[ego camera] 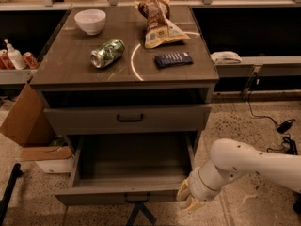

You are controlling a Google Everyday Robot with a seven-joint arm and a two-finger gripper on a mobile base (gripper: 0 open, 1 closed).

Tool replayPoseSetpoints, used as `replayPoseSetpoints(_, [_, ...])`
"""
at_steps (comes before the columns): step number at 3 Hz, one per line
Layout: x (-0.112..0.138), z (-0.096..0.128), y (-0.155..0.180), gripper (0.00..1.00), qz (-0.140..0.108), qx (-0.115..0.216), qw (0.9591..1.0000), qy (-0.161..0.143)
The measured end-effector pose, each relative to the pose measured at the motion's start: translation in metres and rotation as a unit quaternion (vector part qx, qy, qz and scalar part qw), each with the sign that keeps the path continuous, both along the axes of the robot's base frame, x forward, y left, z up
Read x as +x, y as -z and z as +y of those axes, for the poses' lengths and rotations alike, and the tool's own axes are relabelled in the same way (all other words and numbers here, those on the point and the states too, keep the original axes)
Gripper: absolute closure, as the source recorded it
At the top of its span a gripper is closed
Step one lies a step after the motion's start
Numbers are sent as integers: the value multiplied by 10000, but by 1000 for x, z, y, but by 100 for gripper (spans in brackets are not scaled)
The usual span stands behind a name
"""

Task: Close middle drawer

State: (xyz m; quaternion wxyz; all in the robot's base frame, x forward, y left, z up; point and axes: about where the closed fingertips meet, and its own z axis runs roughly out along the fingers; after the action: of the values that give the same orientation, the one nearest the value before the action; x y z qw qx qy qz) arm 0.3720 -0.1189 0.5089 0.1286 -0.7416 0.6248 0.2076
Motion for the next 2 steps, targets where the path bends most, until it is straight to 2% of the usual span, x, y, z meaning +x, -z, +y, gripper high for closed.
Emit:
replayPoseSetpoints(1, [-4, -4, 30, 86, -5, -117, 9999, 72])
replayPoseSetpoints(2, [-4, -6, 52, 100, -114, -197, 9994, 249])
